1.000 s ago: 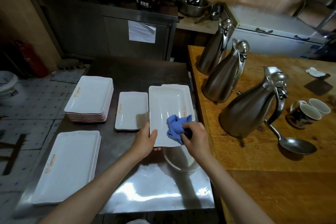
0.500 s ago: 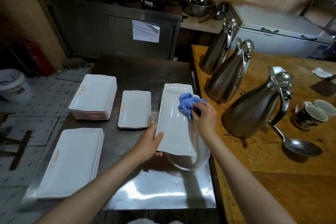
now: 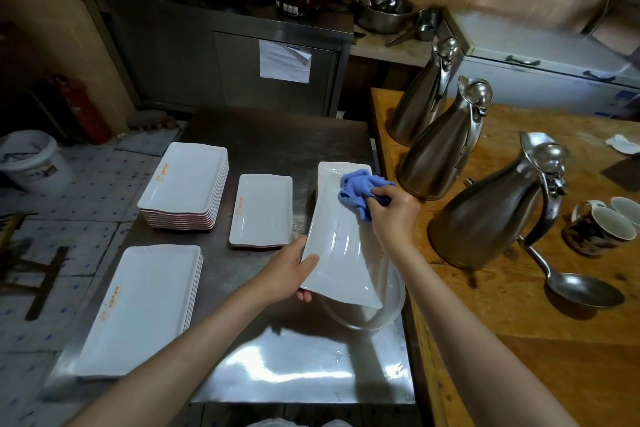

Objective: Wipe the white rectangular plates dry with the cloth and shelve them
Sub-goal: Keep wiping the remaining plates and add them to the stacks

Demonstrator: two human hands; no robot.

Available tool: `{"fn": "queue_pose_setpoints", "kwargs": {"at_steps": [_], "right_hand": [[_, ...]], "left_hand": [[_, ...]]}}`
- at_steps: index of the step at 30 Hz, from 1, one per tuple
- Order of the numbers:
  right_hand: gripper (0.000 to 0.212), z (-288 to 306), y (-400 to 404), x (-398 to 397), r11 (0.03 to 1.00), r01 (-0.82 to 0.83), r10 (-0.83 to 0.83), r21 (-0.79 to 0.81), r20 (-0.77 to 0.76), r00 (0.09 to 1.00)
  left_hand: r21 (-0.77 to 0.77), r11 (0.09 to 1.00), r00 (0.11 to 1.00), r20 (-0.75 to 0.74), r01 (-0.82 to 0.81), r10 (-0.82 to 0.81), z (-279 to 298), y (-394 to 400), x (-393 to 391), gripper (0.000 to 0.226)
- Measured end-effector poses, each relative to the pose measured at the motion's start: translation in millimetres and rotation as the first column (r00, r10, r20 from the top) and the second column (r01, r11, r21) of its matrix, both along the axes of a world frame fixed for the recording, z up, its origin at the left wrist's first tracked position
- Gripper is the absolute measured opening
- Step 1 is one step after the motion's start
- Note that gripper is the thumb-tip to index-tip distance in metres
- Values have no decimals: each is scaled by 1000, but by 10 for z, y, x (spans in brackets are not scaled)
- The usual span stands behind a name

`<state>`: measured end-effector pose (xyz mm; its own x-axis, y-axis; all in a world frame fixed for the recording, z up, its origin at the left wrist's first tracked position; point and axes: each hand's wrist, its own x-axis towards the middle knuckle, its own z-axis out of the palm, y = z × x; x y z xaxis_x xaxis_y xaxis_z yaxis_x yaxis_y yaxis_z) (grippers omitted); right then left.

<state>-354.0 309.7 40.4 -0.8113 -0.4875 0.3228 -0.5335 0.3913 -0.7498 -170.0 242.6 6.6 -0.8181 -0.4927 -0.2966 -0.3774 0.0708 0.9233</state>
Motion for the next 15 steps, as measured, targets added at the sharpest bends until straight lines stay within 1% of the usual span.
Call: {"fn": "queue_pose_setpoints", "kwargs": {"at_steps": [2,6,11,15], "right_hand": [[17,-9,-33,38,1000,-31,31,1,0,1000],[16,-16,-54,89,993,-100,99,56,11,995],[16,-33,28,200,973,-203,202,110,19,979],[17,-94,116,357,942,-301,298,146,45,953]], "left_hand": [[6,1000,1000,2,7,-7,-34,7,4,30],[27,999,1000,8,-19,19,-97,31,14,33],[116,992,997,-59,-45,52,-107,59,9,29],[187,979,994,-59,-77,89,-117,38,5,26]]}}
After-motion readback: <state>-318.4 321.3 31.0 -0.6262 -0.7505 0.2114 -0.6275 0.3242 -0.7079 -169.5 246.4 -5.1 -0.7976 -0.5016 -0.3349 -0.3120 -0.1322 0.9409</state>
